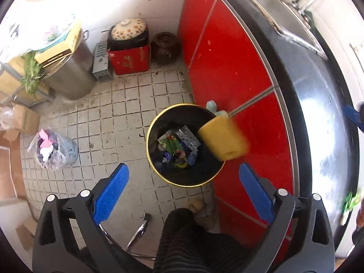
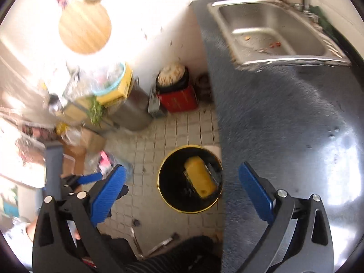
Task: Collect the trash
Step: 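Open both grippers to drop the sponge and chassis into the bin, then move both open grippers back over the countertop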
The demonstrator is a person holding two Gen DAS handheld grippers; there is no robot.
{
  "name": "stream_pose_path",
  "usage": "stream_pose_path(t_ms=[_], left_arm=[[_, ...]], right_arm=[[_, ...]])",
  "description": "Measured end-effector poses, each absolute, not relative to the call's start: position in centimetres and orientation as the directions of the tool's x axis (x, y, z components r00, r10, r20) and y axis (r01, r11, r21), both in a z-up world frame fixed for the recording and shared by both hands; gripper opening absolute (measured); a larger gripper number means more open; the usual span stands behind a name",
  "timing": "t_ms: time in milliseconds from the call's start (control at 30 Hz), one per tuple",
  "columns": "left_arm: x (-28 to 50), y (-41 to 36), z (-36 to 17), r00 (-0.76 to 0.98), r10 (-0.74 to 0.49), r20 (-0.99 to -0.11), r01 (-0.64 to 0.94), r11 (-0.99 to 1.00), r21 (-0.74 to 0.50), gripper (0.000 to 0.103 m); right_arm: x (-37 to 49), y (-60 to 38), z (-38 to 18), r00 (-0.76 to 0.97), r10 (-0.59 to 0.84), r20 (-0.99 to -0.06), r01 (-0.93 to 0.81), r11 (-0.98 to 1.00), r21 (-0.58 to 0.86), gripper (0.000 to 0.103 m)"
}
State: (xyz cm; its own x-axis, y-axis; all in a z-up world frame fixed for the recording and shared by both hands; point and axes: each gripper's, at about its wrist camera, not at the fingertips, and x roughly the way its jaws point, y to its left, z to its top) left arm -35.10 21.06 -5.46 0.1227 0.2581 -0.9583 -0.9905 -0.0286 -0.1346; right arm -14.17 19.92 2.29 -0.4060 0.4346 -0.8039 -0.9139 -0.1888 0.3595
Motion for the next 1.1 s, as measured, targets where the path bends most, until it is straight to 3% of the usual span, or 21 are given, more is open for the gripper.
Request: stream_pose_path(t_ms=[133,267,500,800,1100], left_arm=[[-32.7,21.6,-3.8,0.103,0.295,-0.95,-0.994,0.001,-0.108,0.096],[-27.3,22.0,-2.3,0.156,0.291,-0.944,-0.983,0.136,-0.121,0.096],[-12.6,19.9,-1.5,0.235,0.236,-0.943,-0.894,0.432,-0.115,0.096],[3.4,12.0,-2.4,0.288,0.121,-0.95,-0.681,0.723,-0.114,0.096],[11.4,5.6,-3.4,0.277,0.058,-0.959,-0.505,0.858,-0.094,0.096]], right_arm=[[-8.3,16.7,3.3,-0.275,0.535,-0.799,-0.954,-0.053,0.293,0.096],[1.8,8.9,2.1,-0.074,0.563,-0.823,-0.939,0.238,0.248,0.096],[16.4,-10.2,0.0,0.235,0.43,-0.872,-0.726,0.674,0.136,0.096],[22.4,-31.1,-4.6,0.296,0.209,-0.932,-0.417,0.906,0.071,0.096],[21.5,-38.4,-7.5,0.252,0.151,-0.956,-0.305,0.95,0.07,0.096]])
